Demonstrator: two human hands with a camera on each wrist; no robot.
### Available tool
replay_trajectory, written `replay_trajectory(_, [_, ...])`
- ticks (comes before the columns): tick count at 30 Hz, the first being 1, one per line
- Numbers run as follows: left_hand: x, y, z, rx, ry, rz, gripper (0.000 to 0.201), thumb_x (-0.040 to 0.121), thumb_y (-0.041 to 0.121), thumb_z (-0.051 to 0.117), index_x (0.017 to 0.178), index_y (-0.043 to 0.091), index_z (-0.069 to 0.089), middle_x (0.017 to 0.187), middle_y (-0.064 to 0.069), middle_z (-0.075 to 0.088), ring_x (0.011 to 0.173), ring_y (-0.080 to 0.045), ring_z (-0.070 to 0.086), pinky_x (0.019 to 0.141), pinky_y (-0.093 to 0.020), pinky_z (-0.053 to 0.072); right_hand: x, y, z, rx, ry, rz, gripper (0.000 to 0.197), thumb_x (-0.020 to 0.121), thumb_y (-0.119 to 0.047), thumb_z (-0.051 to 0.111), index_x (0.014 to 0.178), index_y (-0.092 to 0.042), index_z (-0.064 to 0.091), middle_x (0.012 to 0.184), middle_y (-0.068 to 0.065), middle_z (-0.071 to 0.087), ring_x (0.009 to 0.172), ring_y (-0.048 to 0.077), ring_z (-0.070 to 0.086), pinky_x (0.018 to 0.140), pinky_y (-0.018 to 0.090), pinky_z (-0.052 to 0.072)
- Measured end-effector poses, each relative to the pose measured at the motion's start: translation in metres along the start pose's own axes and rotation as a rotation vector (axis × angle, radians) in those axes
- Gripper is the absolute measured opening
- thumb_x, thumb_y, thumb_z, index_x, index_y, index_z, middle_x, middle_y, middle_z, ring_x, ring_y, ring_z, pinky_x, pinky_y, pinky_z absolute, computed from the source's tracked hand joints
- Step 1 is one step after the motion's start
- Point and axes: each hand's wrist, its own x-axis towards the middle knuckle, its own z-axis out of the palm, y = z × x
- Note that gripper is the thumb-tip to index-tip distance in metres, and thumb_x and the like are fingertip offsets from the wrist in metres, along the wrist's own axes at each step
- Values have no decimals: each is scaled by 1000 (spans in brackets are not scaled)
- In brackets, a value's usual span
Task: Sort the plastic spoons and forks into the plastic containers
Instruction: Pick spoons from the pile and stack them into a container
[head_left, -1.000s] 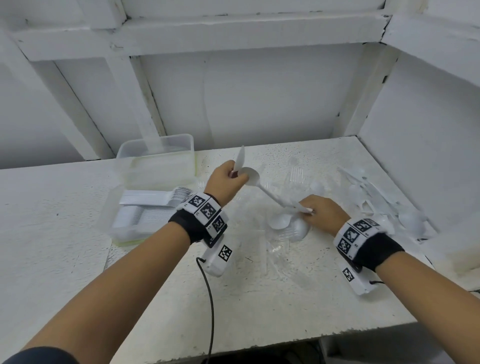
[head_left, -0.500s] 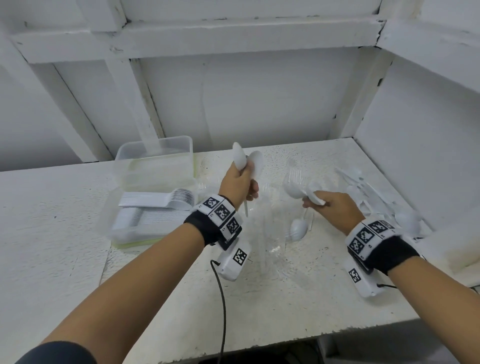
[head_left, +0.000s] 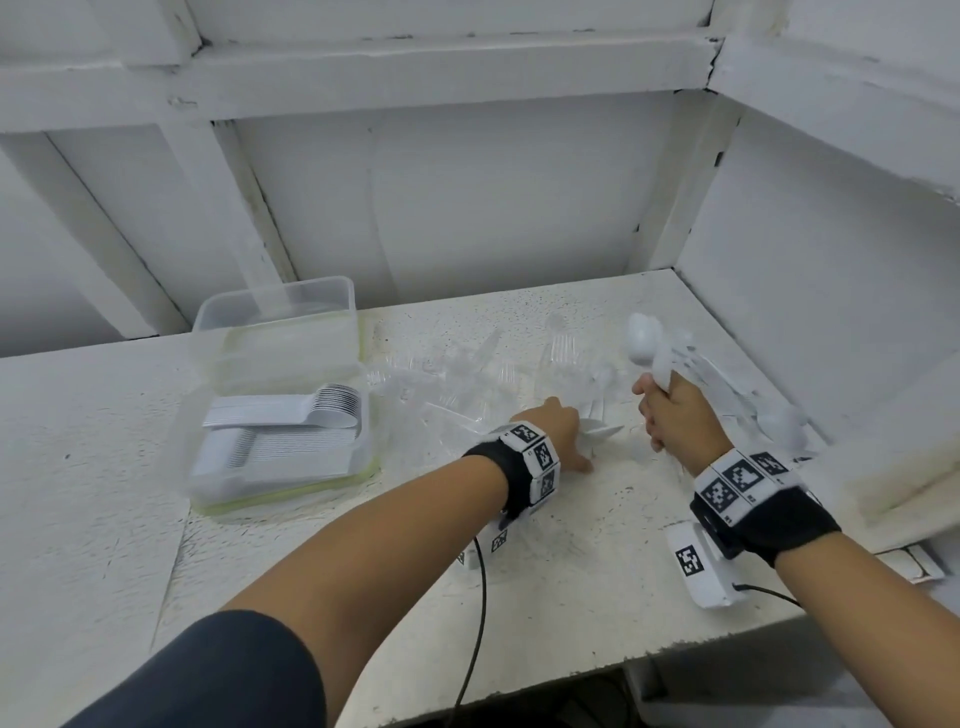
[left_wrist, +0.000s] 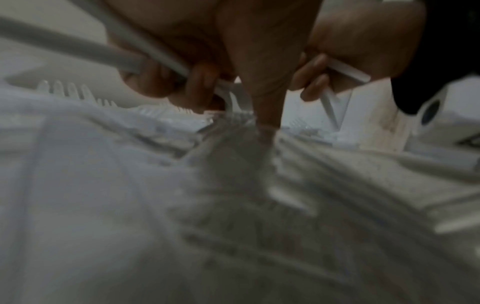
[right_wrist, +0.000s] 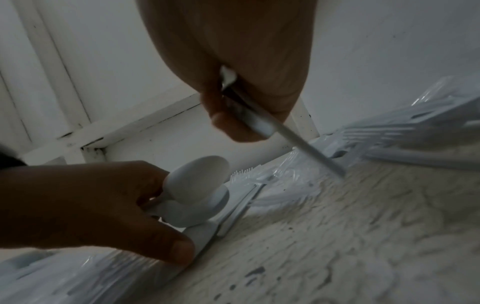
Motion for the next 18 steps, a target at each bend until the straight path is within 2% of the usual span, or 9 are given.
replay_trajectory(3, [-1, 3, 3, 92, 4, -7, 63, 81, 52, 63, 124, 9, 47, 122, -9, 43, 102, -29, 56, 71, -32, 42, -1, -1, 1, -58, -34, -10, 23, 99, -21, 38, 79, -20, 50, 62, 1, 38, 50, 13, 30, 45, 22, 25])
replay_trajectory(9, [-8, 4, 3, 142, 10, -2, 52, 86, 47, 57, 120, 9, 52, 118, -10, 46, 96, -28, 57, 72, -31, 43, -3, -7, 5, -66, -41, -13, 23, 99, -21, 40, 78, -21, 51, 63, 2, 39, 51, 13, 31, 45, 22, 27])
replay_trajectory(13, [-15, -2, -4, 51, 59, -6, 39, 86, 42, 55, 109, 10, 57, 92, -4, 54, 79, -21, 53, 66, -27, 42, -3, -10, 4, -81, -47, -29, 23, 98, -18, 40, 79, -21, 52, 64, 4, 39, 52, 13, 32, 46, 23, 29])
replay_trajectory(18, [-18, -23, -20, -139, 159, -54, 25, 87, 22, 52, 109, 11, 53, 89, -2, 54, 78, -20, 53, 60, -25, 40, 0, -10, 7, -144, -68, -78, 21, 97, -22, 44, 80, -24, 56, 64, -1, 45, 56, 10, 39, 53, 22, 31])
